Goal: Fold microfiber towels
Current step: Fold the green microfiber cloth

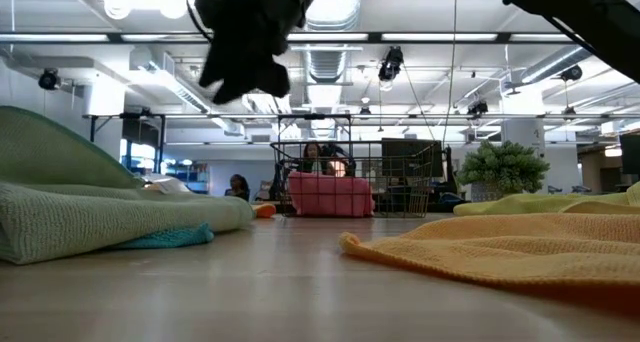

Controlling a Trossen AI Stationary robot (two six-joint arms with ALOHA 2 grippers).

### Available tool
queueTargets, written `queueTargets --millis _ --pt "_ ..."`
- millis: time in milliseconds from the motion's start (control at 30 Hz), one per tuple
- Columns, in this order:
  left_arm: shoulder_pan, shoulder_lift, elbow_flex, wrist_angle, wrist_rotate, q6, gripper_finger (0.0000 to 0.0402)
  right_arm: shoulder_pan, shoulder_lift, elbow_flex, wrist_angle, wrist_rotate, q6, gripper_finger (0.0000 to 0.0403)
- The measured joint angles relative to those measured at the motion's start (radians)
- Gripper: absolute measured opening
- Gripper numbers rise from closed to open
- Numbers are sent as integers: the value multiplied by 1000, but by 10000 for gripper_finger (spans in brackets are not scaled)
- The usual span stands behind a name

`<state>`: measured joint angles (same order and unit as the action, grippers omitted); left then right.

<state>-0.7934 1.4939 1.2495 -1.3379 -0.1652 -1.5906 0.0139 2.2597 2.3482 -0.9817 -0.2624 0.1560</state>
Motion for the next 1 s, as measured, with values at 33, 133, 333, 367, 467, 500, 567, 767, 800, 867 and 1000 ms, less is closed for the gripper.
queueTargets --millis 33,133,333,367,467,500,567,767,800,867,1000 --pt "-7 -7 0 -5 0 0 189 8 0 -2 28 -2 -15 160" --pt "-22 -28 -1 -18 0 0 189 28 4 -14 127 -4 -37 160" --pt "-26 -96 0 -16 -55 33 189 57 74 -16 248 -8 -10 160" --pt "-26 -108 0 -15 -68 44 189 59 86 -16 273 -8 -8 159" --pt "-26 -142 -2 -17 -104 59 189 61 118 -16 342 -8 20 154" --pt "-26 -152 -6 -16 -107 59 189 61 127 -16 364 -8 35 151" --pt "-26 -161 -12 -18 -107 60 189 60 140 -16 382 -8 49 144" --pt "-27 -169 -16 -39 -108 108 189 60 152 -27 397 -8 62 125" --pt "-27 -168 -17 -45 -108 111 189 60 151 -30 397 -8 68 122" --pt "-27 -168 -18 -52 -108 112 189 60 151 -46 412 -8 81 118" --pt "-27 -168 -19 -60 -109 113 189 60 163 -90 482 -8 131 110"
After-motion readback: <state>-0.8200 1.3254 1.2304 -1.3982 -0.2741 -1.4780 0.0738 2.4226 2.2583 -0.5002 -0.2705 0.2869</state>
